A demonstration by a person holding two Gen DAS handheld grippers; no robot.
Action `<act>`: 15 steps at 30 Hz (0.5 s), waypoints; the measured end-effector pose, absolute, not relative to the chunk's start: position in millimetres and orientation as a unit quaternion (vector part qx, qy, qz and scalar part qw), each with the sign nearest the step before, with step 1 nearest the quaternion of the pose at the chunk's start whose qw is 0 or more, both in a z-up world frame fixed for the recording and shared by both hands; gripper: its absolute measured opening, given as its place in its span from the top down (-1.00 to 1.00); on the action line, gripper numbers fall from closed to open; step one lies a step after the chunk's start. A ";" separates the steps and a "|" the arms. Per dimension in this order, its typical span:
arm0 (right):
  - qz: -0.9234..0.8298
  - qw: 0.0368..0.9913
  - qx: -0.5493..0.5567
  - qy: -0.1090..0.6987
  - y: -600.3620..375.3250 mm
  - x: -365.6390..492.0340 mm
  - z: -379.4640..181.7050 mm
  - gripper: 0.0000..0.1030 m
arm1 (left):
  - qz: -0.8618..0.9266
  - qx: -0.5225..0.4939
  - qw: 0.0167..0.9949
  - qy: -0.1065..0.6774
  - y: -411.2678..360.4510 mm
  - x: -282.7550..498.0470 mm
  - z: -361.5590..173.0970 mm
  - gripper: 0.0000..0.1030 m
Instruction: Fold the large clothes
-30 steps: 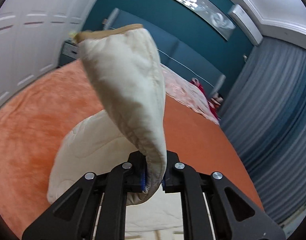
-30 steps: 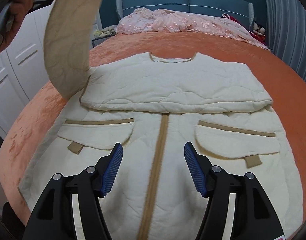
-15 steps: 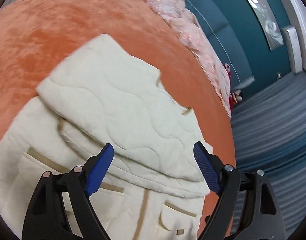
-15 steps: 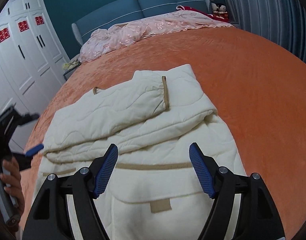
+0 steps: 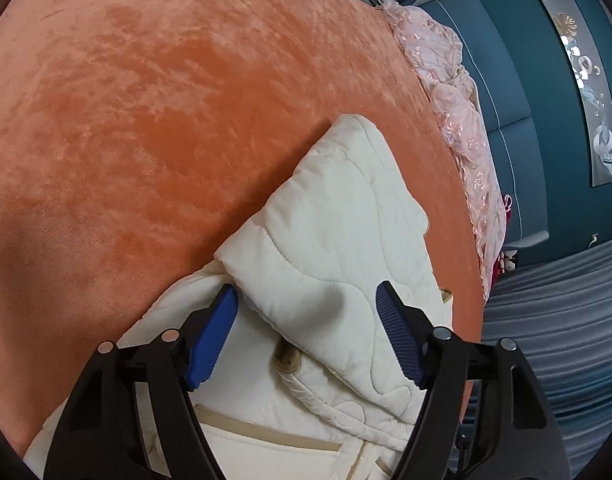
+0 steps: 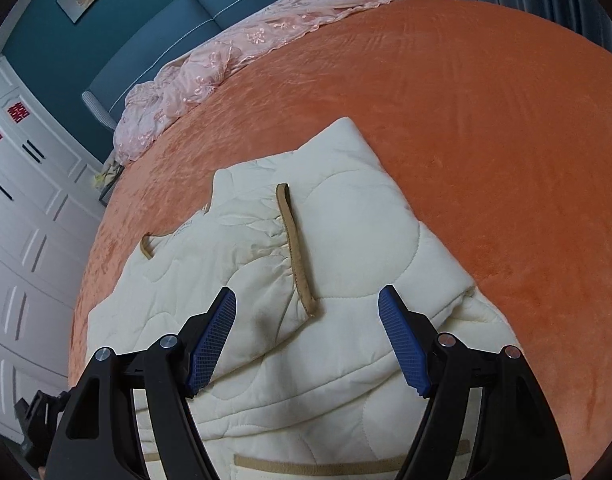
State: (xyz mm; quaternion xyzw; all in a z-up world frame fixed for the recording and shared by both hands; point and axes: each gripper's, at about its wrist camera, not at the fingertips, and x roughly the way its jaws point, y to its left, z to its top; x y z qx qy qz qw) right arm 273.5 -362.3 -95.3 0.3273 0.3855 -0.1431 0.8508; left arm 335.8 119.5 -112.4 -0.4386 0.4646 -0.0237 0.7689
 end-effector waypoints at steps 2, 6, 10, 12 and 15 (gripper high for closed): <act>-0.127 0.847 0.338 0.390 -359.4 279.7 -101.8 -0.37 | -0.028 -0.439 0.767 0.467 120.7 338.1 -115.4 -0.05; -0.075 0.845 0.351 0.396 -349.1 288.7 -96.3 0.75 | -0.032 -0.418 0.776 0.471 121.4 344.1 -107.8 0.66; -0.021 0.891 0.333 0.308 -336.0 257.8 -32.4 0.81 | -0.045 -0.401 0.801 0.443 129.9 339.7 -82.5 0.81; -0.006 0.909 0.307 0.281 -329.8 235.6 -10.5 0.81 | -0.054 -0.383 0.812 0.437 131.3 334.3 -77.0 0.82; -0.026 0.916 0.246 0.317 -320.0 223.7 -26.1 0.81 | -0.047 -0.341 0.824 0.450 124.7 327.1 -85.5 0.82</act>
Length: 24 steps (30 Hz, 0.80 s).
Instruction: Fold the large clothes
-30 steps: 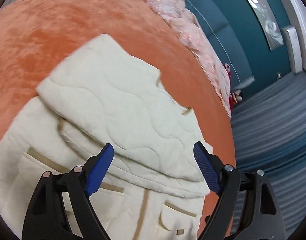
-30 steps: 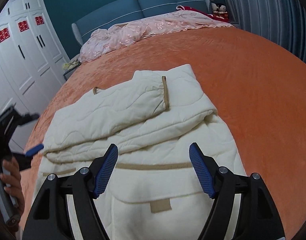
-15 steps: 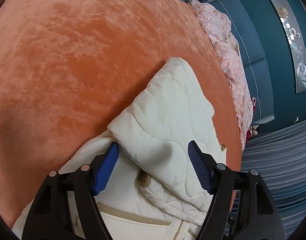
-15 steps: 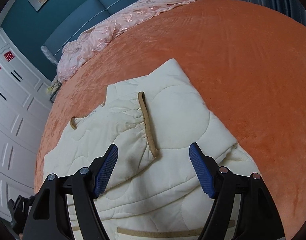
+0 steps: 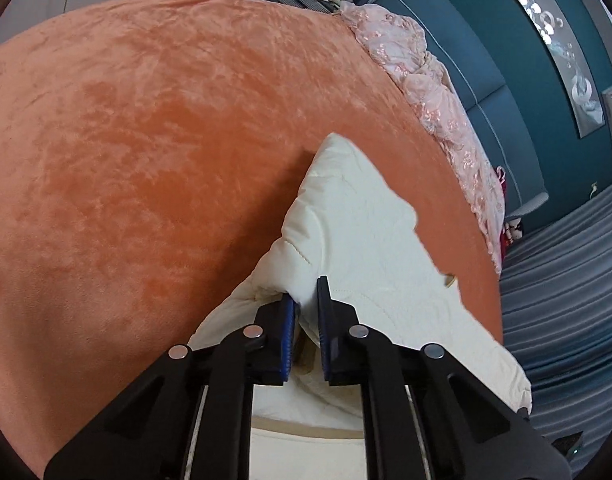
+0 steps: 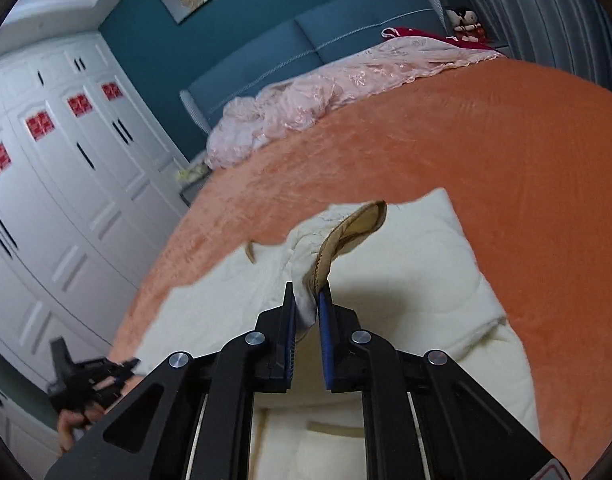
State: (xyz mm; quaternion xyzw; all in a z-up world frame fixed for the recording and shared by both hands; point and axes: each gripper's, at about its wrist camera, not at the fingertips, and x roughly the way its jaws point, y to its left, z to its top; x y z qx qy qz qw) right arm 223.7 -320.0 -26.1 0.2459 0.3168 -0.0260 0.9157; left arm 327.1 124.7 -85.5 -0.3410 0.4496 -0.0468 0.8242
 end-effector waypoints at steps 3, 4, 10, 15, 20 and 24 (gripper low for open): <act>-0.059 0.893 0.233 0.381 -327.1 229.7 -76.0 0.81 | -0.033 -0.318 0.821 0.473 114.2 324.8 -104.5 0.83; -0.070 0.885 0.238 0.394 -330.7 230.2 -90.0 0.81 | -0.026 -0.312 0.821 0.478 111.3 323.7 -108.5 0.83; -0.081 0.868 0.235 0.431 -329.1 226.3 -135.4 0.81 | -0.019 -0.266 0.834 0.483 99.3 325.5 -127.0 0.82; -0.091 0.856 0.256 0.440 -335.5 223.9 -130.0 0.64 | -0.011 -0.199 0.858 0.474 86.8 320.5 -121.7 0.75; -0.159 0.875 0.193 0.415 -335.6 192.0 -79.7 0.44 | -0.007 -0.130 0.885 0.448 80.1 293.6 -70.2 0.55; -0.128 0.892 0.168 0.400 -323.9 212.4 -52.0 0.41 | -0.032 -0.090 0.910 0.403 50.8 296.7 -29.2 0.40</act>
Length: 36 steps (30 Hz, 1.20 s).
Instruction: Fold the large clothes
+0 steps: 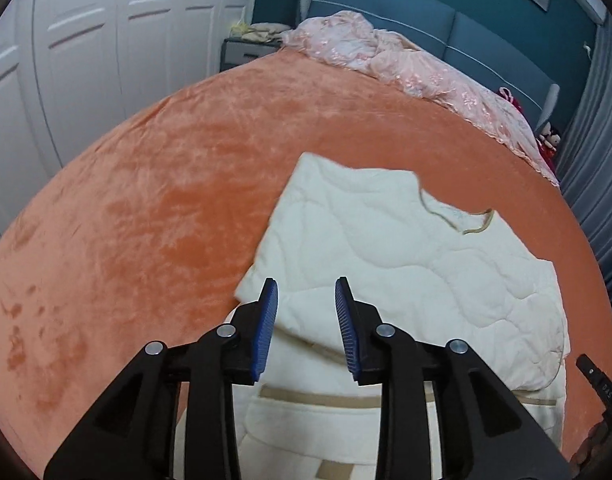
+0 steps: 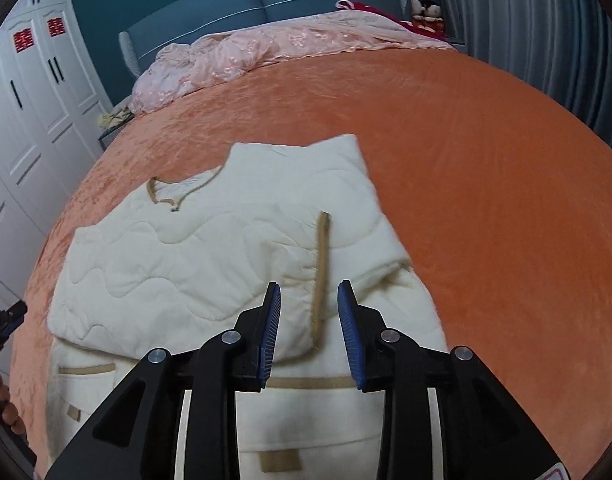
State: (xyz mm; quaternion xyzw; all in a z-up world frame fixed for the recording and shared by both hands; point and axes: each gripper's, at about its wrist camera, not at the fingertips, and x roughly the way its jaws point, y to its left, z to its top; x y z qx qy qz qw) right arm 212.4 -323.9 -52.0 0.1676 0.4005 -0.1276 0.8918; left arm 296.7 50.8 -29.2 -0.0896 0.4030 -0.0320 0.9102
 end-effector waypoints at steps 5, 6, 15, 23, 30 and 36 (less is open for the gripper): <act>-0.079 0.901 0.130 0.405 -285.6 271.2 -56.3 0.49 | -0.076 -0.060 0.898 0.430 -8.7 339.0 -43.5 0.40; -0.072 0.899 0.125 0.414 -279.8 280.7 -63.6 0.49 | -0.078 -0.054 0.894 0.438 -17.5 343.7 -52.6 0.40; -0.067 0.895 0.096 0.430 -267.2 294.5 -128.1 0.57 | -0.069 -0.008 0.907 0.416 -43.6 332.7 -120.2 0.37; -0.080 0.909 0.074 0.402 -260.5 292.1 -137.0 0.55 | -0.057 0.005 0.920 0.387 -47.9 328.2 -131.0 0.35; -0.090 0.914 0.059 0.390 -255.7 291.8 -141.5 0.54 | -0.043 0.025 0.927 0.372 -54.8 326.5 -136.0 0.34; -0.093 0.916 0.055 0.386 -254.2 291.7 -142.8 0.53 | -0.036 0.035 0.929 0.366 -57.8 327.3 -138.4 0.34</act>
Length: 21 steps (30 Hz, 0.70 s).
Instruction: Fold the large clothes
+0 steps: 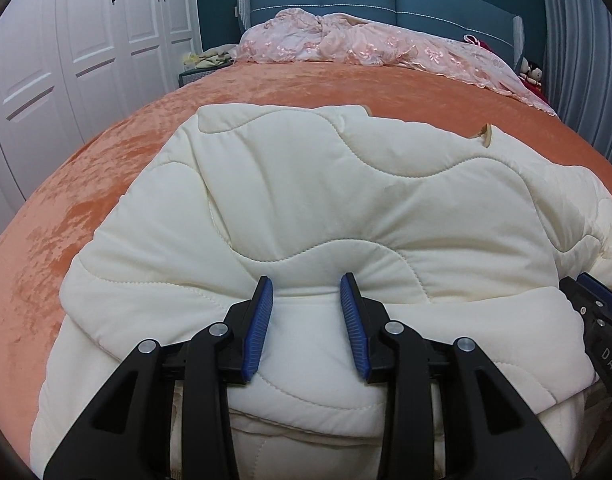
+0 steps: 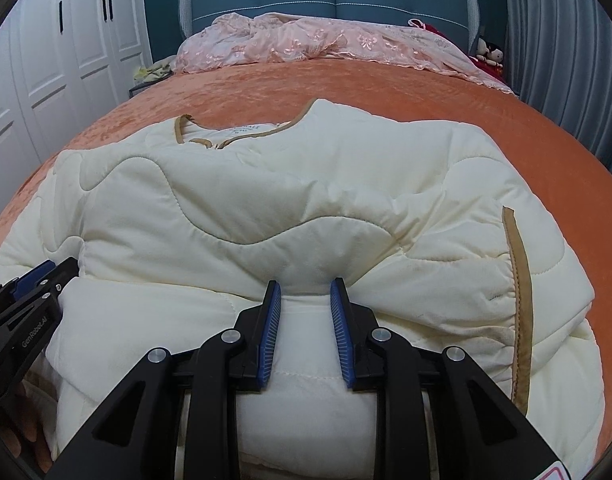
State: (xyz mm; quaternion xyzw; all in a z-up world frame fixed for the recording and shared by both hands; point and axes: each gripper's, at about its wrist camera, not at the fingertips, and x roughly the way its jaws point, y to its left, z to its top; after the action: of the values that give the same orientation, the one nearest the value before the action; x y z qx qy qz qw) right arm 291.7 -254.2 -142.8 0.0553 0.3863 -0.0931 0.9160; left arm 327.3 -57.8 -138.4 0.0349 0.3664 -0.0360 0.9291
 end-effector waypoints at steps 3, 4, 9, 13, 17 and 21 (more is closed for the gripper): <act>-0.092 0.916 0.057 0.387 -254.0 292.2 -142.4 0.53 | -0.033 0.041 0.929 0.367 -59.9 328.1 -138.2 0.34; -0.092 0.915 0.058 0.389 -254.3 292.8 -142.0 0.53 | -0.034 0.039 0.928 0.370 -59.0 328.8 -137.2 0.34; -0.061 0.905 0.095 0.409 -261.0 296.2 -113.6 0.43 | -0.098 -0.033 0.908 0.406 -33.5 340.0 -101.5 0.33; -0.028 0.921 0.134 0.365 -257.3 322.6 -64.7 0.10 | -0.095 -0.060 0.917 0.382 -4.3 377.8 -51.3 0.33; 0.041 0.900 0.207 0.381 -241.7 399.5 -56.9 -0.02 | -0.090 -0.107 0.895 0.424 11.8 451.2 -44.3 0.33; 0.059 0.877 0.232 0.417 -219.1 472.8 -77.9 -0.02 | -0.071 -0.108 0.880 0.456 15.8 502.8 -67.4 0.34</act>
State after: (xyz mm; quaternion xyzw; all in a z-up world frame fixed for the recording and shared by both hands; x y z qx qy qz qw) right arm 472.8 -219.1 -77.9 0.2322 0.4168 0.0592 0.8768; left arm 502.8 15.8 -67.4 -0.1084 0.4563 -0.0713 0.8803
